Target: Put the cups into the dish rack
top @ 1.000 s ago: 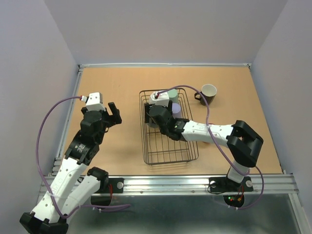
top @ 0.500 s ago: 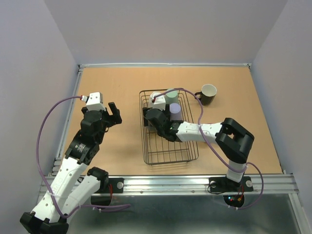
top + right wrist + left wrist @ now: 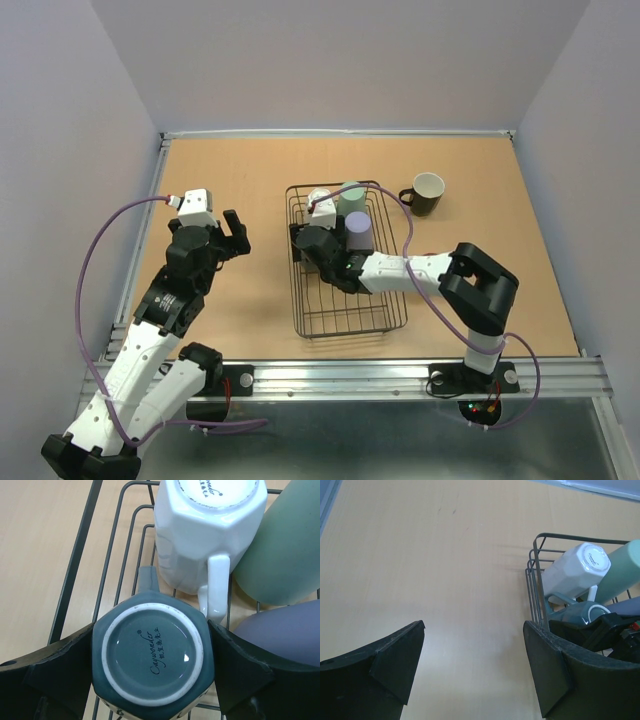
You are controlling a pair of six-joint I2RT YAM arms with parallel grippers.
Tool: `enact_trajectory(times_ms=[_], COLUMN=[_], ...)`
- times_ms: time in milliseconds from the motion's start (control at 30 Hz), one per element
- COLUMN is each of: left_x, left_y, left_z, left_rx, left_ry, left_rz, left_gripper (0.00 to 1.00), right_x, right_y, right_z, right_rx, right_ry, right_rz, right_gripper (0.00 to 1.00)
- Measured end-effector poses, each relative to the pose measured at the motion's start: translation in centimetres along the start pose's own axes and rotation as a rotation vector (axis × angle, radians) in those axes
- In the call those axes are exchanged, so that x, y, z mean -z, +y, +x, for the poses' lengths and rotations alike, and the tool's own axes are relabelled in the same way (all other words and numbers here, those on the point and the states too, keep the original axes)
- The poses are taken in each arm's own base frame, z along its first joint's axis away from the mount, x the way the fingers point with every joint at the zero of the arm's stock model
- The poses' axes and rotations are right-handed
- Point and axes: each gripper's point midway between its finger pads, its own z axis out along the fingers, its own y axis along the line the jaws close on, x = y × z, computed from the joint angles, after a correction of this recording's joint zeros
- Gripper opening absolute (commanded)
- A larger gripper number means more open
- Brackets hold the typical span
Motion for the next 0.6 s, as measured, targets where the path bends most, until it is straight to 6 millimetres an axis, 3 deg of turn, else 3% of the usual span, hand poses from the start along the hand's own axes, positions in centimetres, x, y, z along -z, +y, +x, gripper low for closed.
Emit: enact_trajectory(times_ms=[100, 200, 600], left_x=[0.0, 0.0, 0.0], left_y=[0.0, 0.0, 0.0], left_z=[0.0, 0.0, 0.0], left_rx=[0.000, 0.000, -0.001], left_ry=[0.000, 0.000, 0.000], left_rz=[0.000, 0.000, 0.000], left_gripper=[0.91, 0.91, 0.91], right_x=[0.2, 0.3, 1.4], right_y=[0.1, 0.3, 0.8], right_z=[0.1, 0.1, -0.4], right_rx=[0.013, 0.017, 0.039], right_ry=[-0.003, -0.004, -0.036], right_rz=[0.002, 0.000, 0.015], right_gripper=[0.93, 1.00, 1.00])
